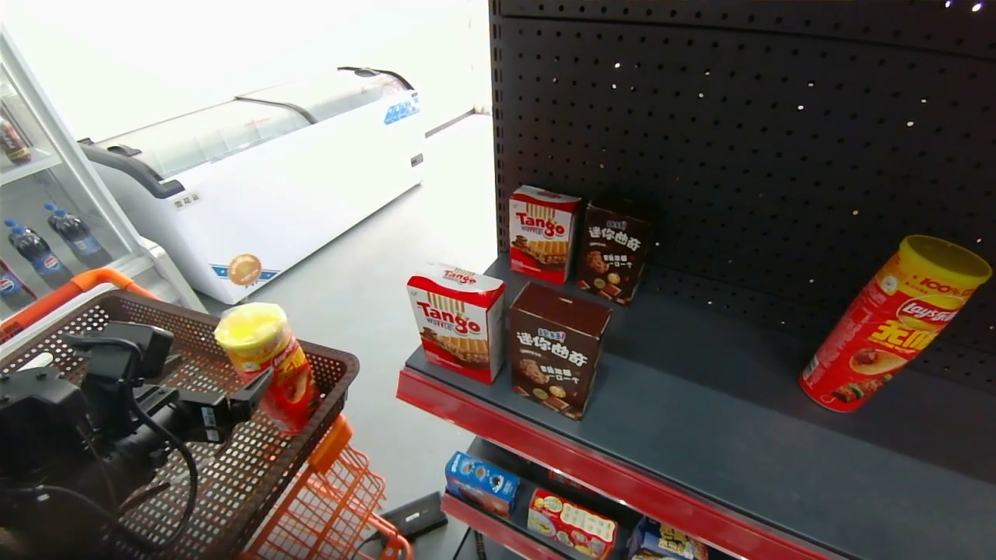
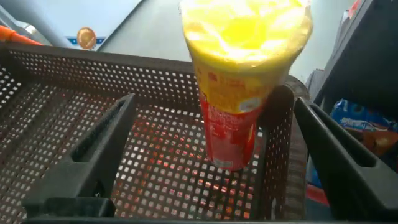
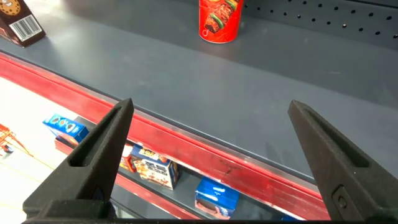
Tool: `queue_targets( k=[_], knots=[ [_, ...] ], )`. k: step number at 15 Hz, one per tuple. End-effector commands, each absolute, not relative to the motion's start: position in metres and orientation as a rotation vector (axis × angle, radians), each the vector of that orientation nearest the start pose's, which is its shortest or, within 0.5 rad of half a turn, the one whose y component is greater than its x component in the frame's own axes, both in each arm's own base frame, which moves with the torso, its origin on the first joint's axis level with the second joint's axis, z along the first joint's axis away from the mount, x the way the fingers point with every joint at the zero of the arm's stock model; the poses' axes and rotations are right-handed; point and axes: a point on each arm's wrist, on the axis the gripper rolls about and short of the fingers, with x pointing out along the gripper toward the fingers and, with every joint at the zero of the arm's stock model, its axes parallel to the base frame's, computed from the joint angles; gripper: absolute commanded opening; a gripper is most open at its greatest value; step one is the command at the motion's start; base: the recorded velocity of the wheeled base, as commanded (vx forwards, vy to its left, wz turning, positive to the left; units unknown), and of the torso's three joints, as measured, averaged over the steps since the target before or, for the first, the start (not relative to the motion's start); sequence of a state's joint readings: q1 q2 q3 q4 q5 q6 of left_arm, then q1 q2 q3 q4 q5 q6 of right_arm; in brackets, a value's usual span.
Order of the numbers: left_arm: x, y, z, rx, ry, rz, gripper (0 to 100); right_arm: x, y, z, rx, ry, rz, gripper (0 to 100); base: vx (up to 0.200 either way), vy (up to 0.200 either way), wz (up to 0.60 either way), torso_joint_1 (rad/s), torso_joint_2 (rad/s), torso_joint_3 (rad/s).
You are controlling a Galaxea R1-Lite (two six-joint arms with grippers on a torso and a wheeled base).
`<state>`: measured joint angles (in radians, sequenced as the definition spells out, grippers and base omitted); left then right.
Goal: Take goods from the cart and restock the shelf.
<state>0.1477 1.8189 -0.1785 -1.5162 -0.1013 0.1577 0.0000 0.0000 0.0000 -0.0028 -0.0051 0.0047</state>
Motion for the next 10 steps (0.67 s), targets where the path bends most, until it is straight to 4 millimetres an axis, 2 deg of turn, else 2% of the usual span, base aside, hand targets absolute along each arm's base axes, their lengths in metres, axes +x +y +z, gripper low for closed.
queue_targets(
  k=[1,5,6,7,10],
  knots=[
    [0.264,0.037,0.082,0.109,0.158,0.037,100,-0.023,0.000,0.076,0.005,-0.003,-0.005,100,0.000,0.000,0.00,0.000,0.00,0.000],
    [0.292,0.036,0.075,0.078,0.134,0.023,100,-0.023,0.000,0.076,0.005,-0.003,-0.005,100,0.000,0.000,0.00,0.000,0.00,0.000],
    [0.293,0.036,0.075,0.078,0.132,0.023,100,-0.023,0.000,0.076,0.005,-0.003,-0.005,100,0.000,0.000,0.00,0.000,0.00,0.000],
    [0.304,0.037,0.072,0.078,0.120,0.022,100,-0.023,0.000,0.076,0.005,-0.003,-0.006,100,0.000,0.000,0.00,0.000,0.00,0.000],
    [0.316,0.038,0.067,0.079,0.112,0.021,100,-0.023,0.000,0.076,0.005,-0.003,-0.005,100,0.000,0.000,0.00,0.000,0.00,0.000]
  ],
)
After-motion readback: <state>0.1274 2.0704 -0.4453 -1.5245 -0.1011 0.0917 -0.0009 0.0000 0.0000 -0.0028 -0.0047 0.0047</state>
